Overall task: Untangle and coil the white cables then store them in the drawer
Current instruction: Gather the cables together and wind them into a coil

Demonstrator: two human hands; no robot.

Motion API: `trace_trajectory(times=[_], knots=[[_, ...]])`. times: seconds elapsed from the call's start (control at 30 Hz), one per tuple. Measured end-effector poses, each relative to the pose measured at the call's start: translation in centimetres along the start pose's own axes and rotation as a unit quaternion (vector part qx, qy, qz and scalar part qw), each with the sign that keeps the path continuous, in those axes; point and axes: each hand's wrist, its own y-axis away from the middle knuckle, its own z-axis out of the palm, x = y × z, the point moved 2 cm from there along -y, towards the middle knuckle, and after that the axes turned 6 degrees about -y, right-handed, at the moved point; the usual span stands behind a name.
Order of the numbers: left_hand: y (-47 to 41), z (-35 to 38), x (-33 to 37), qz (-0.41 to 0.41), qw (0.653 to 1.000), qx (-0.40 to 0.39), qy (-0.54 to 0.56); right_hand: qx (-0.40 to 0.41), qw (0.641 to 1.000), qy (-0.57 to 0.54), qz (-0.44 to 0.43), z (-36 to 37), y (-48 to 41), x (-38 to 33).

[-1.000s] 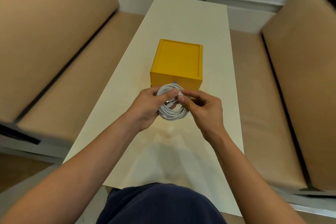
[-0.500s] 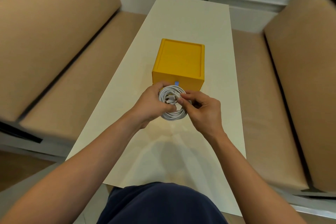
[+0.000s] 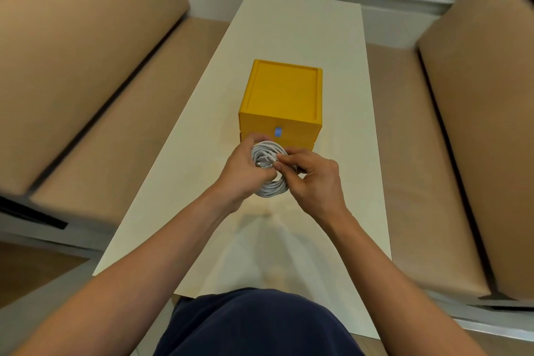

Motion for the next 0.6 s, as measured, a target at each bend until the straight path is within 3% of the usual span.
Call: trace_trajectory(times=[0.13,0.3,0.4,0.53,0.6], knots=[[0.4,-0.2,-0.2,0.051,0.992,0.017,-0.110,0.005,1.000,-0.008,0.004,0.4,0.4,0.4],[0.1,0.3,0.3,0.143,0.947,0.054,-0.283,0.020,1.000,-0.013,0.001,0.6,0.5,0.3],[-0.1,0.5,0.3,0.144,0.922,0.046,-0.356,0.015,1.000,-0.008,0.005,0.5,0.5,0.4],[0.0,0.2,1.0,0.115,0.847,0.018,-0.518,-0.006,1.000,0.004,0.028,0.4,1.0,1.1],[-0.2,0.1,1.2,0.104,0.836,-0.015,-0.539,-0.014,0.999,0.001,0.043,0.6,1.4,1.2]])
